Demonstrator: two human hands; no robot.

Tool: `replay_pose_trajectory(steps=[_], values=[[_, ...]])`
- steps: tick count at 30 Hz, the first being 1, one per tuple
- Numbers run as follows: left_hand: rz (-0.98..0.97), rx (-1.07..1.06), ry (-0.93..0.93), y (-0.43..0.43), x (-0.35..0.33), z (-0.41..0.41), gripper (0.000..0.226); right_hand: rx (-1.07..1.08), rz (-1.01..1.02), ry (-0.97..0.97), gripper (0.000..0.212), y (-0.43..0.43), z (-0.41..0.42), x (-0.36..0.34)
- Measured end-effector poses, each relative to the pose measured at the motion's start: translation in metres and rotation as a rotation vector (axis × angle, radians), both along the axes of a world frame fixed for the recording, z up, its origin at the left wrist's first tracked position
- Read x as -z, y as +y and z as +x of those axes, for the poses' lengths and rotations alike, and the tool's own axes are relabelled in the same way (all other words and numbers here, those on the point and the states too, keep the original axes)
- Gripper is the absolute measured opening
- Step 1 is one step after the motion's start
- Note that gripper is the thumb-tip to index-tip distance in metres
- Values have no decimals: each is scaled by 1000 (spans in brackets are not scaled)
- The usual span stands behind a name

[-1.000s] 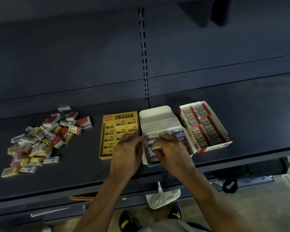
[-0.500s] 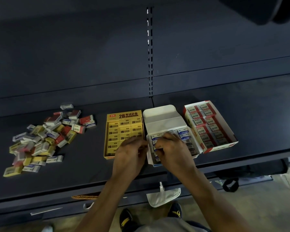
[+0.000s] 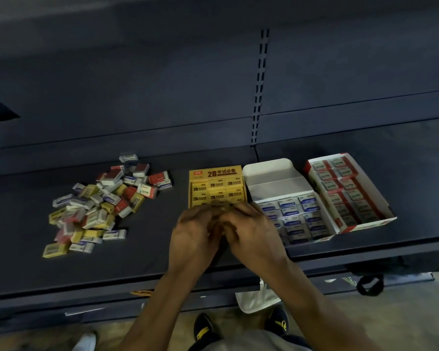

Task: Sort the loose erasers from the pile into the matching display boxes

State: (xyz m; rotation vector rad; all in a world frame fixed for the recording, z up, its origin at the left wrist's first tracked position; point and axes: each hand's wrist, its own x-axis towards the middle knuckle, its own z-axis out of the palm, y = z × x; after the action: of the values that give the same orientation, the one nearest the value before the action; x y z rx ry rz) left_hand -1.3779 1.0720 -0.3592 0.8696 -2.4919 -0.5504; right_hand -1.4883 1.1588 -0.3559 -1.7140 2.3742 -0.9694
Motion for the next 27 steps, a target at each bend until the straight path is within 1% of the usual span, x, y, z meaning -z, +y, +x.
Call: replay_pose_trajectory(steps=[2,5,9,15,21,25,27], values=[[0,-35,-15,-7,0,12,34,-37,-16,-10,13,-10,12,1],[-30,-89,-50,-20,3,32,29,-43,2,26,17,-23,28,2],[-76,-137,-55,-36,5,59,24,-101,-8,-21,20,-43,49,8],[-89,-223,-93,-59,11,107,27,-171,1,-10,26,-71,85,16],[-84,-336,-151,-80,17,154,27,-249,18,-9,26,-94,119,30],[-124,-421,-164,-89,21,183,21,-297,34,-14,26,-107,136,35],[-140,-452,-158,-91,22,191,24,-309,46,-12,28,-113,143,37]])
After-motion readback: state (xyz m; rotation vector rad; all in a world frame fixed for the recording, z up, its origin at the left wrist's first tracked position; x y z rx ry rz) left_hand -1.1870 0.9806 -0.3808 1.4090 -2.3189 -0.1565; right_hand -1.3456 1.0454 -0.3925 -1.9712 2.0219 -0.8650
